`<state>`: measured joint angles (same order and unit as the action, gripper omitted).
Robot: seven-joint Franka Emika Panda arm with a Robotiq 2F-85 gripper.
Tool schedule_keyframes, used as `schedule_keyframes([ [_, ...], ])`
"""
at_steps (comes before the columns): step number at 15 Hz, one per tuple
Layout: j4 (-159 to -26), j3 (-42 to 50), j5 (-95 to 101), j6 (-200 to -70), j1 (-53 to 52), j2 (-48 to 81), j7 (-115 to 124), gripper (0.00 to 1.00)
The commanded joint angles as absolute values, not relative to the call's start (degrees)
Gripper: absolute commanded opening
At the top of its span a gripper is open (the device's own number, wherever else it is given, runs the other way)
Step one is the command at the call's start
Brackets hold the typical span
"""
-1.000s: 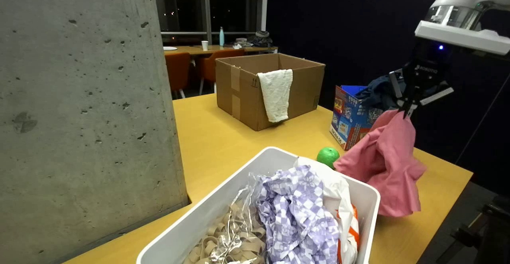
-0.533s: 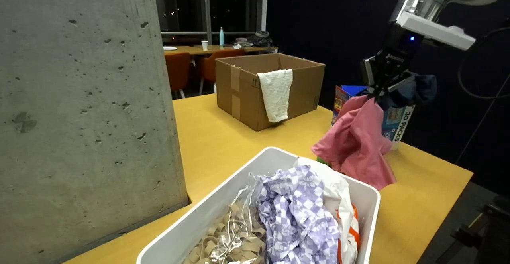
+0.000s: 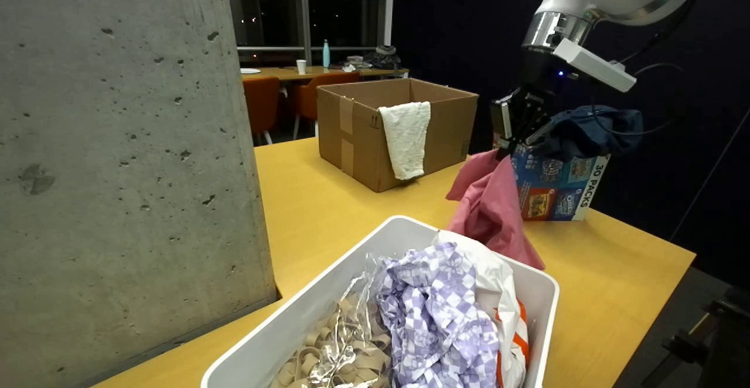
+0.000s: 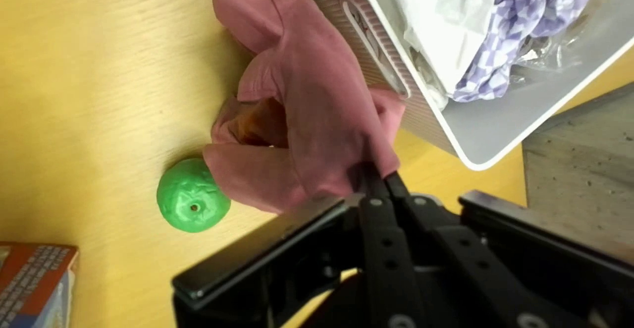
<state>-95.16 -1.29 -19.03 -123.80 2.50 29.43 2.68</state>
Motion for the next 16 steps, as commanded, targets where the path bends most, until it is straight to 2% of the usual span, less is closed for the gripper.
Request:
schedule_keyframes([
  [1,-89.30,-2.06,-17.68,-119.45,5.31,32.74,-6.20,0.01],
  [11,-87.52,-1.01,-16.97,-119.29,10.82,36.96,-16.73,0.01],
  [16,-80.73,-0.75,-13.35,-113.85,9.58,41.21,-13.90,0.01],
])
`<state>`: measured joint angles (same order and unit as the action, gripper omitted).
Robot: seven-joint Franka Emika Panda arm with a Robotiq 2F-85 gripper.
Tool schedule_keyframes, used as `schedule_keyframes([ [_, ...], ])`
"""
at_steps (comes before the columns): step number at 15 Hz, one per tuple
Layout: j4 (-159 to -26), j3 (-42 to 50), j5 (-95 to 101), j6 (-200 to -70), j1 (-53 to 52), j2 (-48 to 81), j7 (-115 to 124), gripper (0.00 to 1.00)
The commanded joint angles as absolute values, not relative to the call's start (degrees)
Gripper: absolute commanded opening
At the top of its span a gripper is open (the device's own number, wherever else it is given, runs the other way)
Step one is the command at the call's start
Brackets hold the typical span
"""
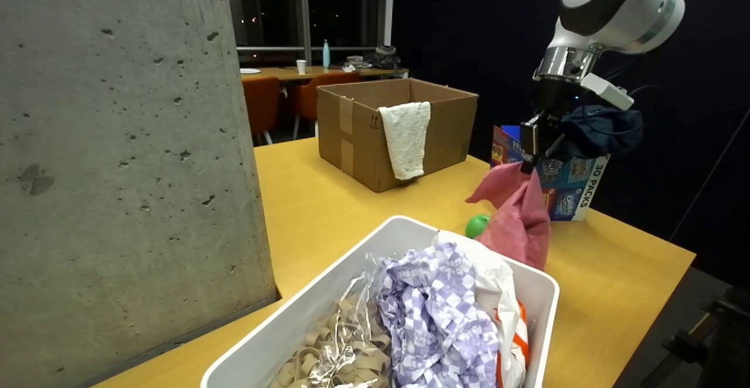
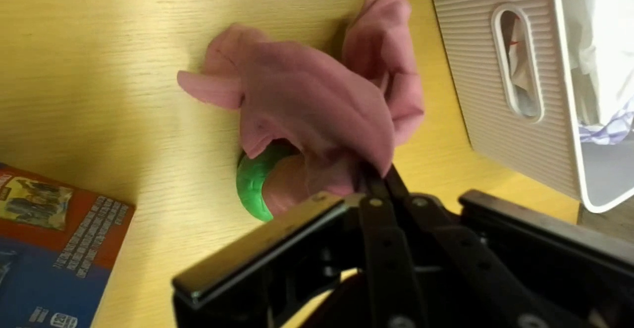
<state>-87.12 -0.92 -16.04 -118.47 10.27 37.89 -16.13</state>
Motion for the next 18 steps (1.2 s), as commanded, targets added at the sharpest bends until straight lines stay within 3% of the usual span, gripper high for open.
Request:
schedule_keyframes([
  [1,-79.51,-0.22,-12.47,-113.16,9.19,41.77,-12.41,0.01],
  [16,-54.09,1.22,-9.13,-98.84,10.01,54.05,-4.37,0.01],
  [17,-51.89,1.29,-8.92,-98.20,10.07,55.50,-4.25,0.16],
  [18,-49.88,1.50,-8.60,-97.93,10.09,56.87,-3.93,0.01],
])
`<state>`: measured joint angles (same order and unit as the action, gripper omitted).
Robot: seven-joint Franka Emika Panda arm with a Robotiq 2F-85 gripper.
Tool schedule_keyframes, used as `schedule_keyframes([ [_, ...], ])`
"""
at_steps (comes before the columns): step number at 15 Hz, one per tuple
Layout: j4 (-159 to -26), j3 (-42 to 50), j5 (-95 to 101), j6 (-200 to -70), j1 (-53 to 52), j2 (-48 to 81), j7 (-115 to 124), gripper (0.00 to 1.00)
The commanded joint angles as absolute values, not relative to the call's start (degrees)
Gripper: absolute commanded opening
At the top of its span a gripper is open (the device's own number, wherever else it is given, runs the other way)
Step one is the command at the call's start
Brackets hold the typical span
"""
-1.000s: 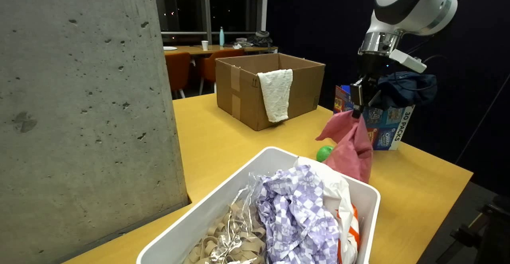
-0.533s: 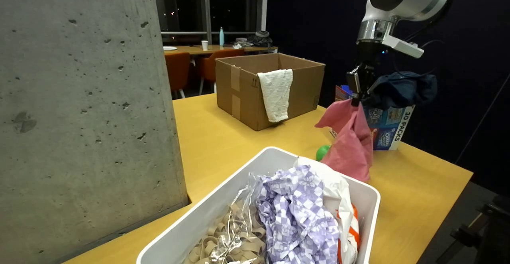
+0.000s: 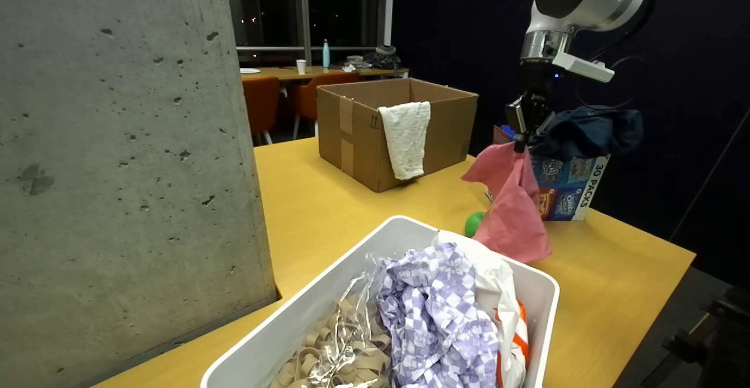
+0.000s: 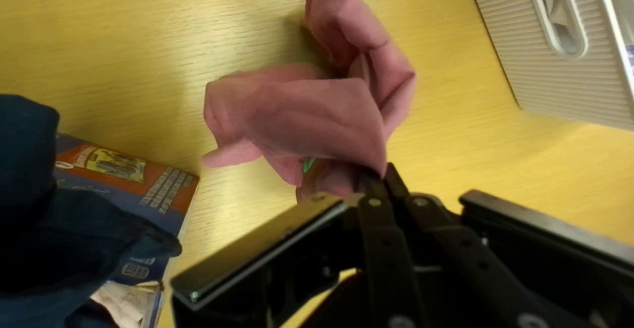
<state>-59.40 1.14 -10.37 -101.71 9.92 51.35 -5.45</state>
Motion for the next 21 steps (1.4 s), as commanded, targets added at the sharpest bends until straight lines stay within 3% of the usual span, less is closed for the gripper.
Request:
schedule_keyframes([
  [1,-48.10,1.72,-8.38,-97.79,10.12,58.07,-3.45,0.04],
  [2,-46.32,2.12,-7.89,-98.39,9.99,59.30,-2.58,0.00],
  [15,-30.66,1.47,-6.77,-97.79,3.38,73.32,-2.51,0.01],
  [16,-30.50,1.65,-6.82,-98.33,2.95,73.50,-2.35,0.27],
  [18,-31.08,1.69,-7.31,-98.52,2.48,72.63,-1.90,0.35],
  [21,-32.68,1.89,-7.64,-98.41,2.05,70.71,0.20,0.58],
])
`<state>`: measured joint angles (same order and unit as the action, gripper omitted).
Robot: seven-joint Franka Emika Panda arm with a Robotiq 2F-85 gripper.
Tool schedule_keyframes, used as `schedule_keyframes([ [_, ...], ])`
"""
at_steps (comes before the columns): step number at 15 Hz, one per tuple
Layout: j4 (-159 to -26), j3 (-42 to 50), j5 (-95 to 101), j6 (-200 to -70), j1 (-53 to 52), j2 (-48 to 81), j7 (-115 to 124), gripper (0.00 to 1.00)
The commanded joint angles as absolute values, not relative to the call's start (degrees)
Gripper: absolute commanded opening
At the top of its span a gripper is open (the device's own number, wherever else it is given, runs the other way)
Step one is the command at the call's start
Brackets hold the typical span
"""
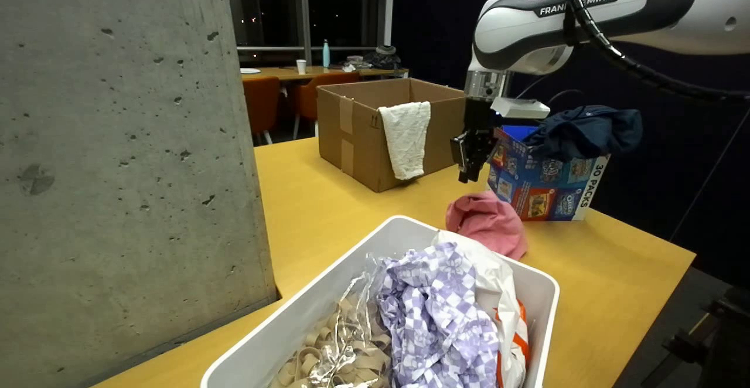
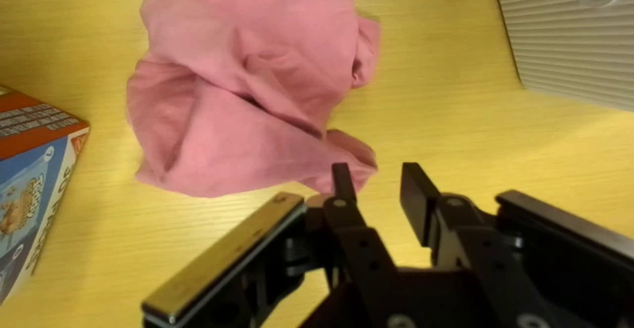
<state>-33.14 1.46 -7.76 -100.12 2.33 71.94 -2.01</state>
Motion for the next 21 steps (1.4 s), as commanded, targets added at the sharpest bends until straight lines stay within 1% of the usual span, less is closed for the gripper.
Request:
schedule_keyframes([
  [1,-33.28,1.99,-7.72,-98.56,2.06,70.13,1.28,0.65],
  [4,-35.21,1.84,-8.36,-99.19,2.76,69.46,4.42,0.88],
  [6,-36.49,1.52,-8.77,-100.56,3.51,69.87,5.22,1.00],
  [9,-40.73,0.72,-10.20,-103.41,4.75,69.90,5.99,1.00],
  [12,-50.97,0.45,-12.52,-111.09,4.72,66.05,8.83,1.00],
  [17,-64.50,1.65,-15.73,-123.89,2.45,60.61,15.03,1.00],
  [21,-74.75,1.64,-15.53,-130.59,0.78,55.21,21.30,1.00],
])
